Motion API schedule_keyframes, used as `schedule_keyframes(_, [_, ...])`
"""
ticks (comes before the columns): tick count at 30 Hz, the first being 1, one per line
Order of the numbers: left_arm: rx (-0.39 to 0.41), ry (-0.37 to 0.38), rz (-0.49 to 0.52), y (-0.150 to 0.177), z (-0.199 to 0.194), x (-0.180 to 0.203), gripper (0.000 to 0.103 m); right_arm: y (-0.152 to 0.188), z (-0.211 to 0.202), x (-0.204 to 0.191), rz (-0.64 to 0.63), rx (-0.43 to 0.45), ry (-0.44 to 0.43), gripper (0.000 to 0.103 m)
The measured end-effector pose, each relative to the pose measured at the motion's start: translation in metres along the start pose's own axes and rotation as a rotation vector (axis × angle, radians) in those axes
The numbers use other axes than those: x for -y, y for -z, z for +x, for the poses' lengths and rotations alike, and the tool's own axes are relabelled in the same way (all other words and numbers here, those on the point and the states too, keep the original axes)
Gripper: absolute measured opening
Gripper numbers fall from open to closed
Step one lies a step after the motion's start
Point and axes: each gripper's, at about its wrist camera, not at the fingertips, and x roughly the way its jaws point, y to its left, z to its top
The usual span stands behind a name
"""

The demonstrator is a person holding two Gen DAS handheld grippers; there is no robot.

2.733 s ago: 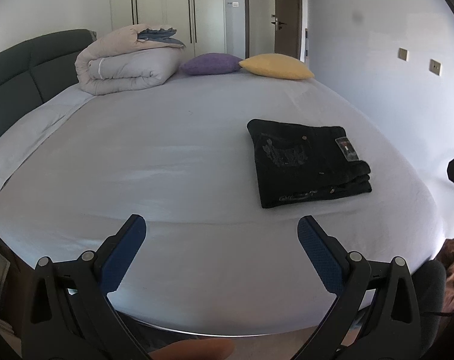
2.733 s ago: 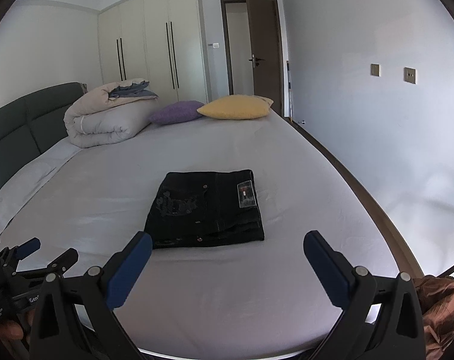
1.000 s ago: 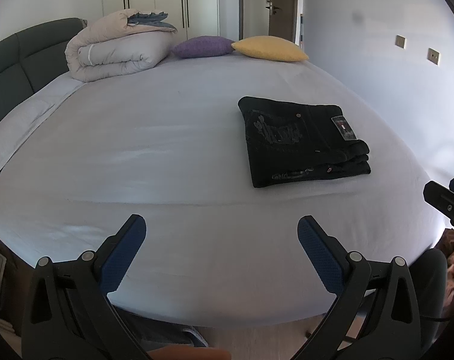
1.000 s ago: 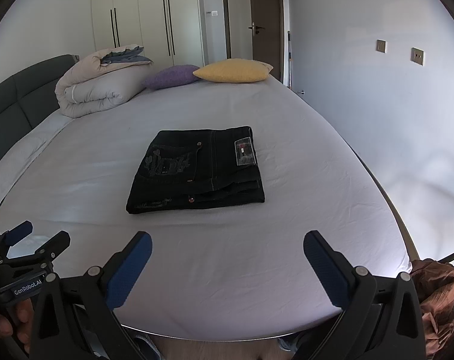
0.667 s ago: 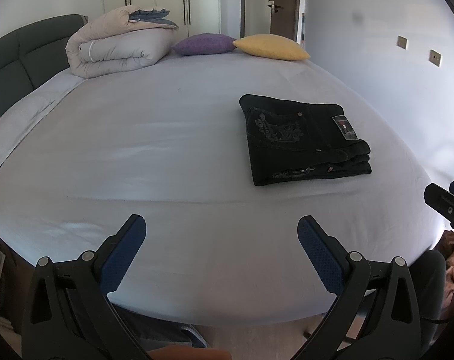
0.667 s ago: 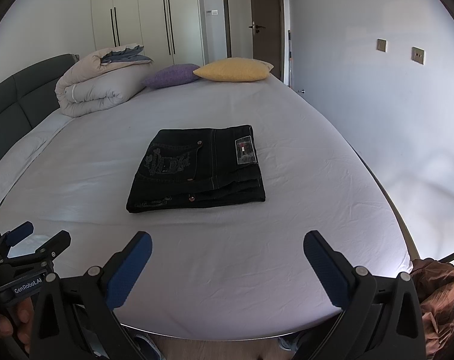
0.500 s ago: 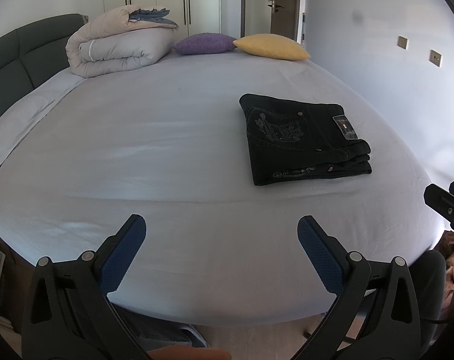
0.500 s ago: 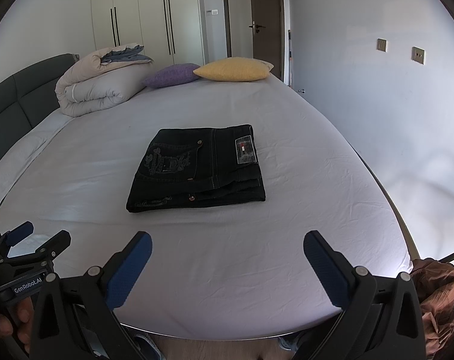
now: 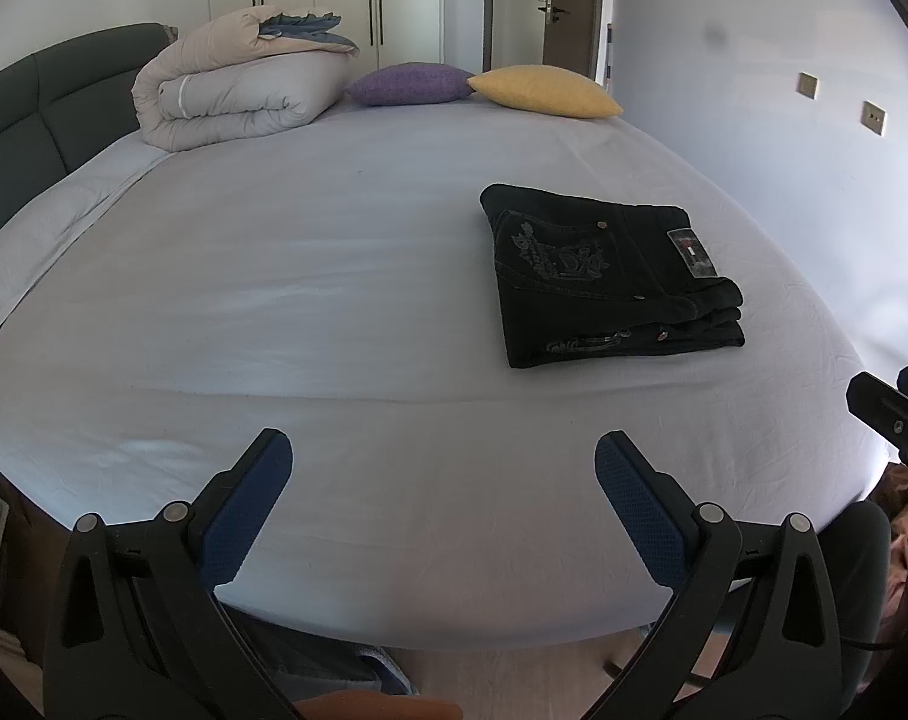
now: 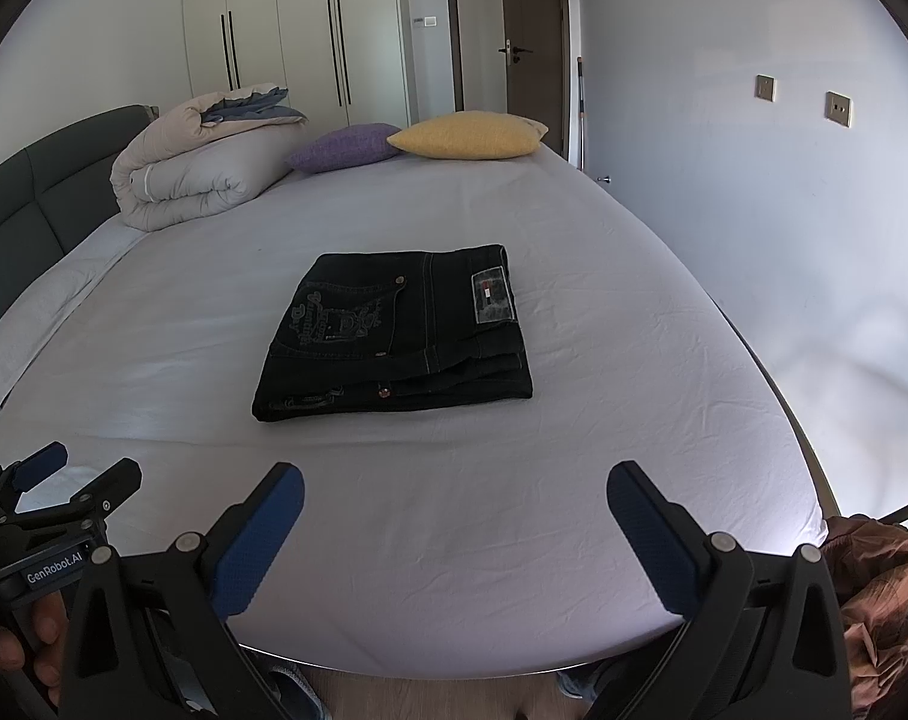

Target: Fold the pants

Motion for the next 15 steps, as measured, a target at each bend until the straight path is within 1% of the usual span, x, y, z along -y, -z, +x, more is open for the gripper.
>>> schedule_keyframes(15, [-0.002,-0.001,-0.006,0.0005,0.0008,-0.0012,0.103,-0.0002,0.0012,0.0004,0.0,-0.003,-0.001,0.103])
